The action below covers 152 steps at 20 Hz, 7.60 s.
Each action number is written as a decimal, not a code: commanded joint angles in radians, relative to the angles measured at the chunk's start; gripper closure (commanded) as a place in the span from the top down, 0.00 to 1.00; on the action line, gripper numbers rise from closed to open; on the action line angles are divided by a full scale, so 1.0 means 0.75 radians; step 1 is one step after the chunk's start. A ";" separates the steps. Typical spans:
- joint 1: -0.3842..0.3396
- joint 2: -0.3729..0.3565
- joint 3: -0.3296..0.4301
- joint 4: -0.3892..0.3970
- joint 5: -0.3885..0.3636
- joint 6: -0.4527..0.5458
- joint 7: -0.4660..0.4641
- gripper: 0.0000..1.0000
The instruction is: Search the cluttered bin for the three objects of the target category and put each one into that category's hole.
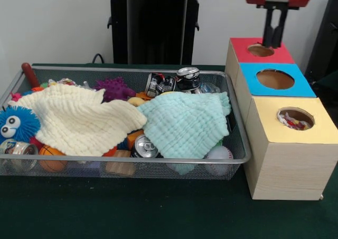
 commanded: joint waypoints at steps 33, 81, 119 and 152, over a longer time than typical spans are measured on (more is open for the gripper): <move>-0.782 -0.278 0.480 0.524 -0.505 0.026 -0.345 0.00; -1.355 0.027 0.959 0.324 -1.138 -0.012 -0.477 0.00; -1.517 0.068 1.280 0.270 -1.343 0.044 -0.313 1.00; -1.142 -0.079 1.037 0.337 -1.099 0.001 0.125 1.00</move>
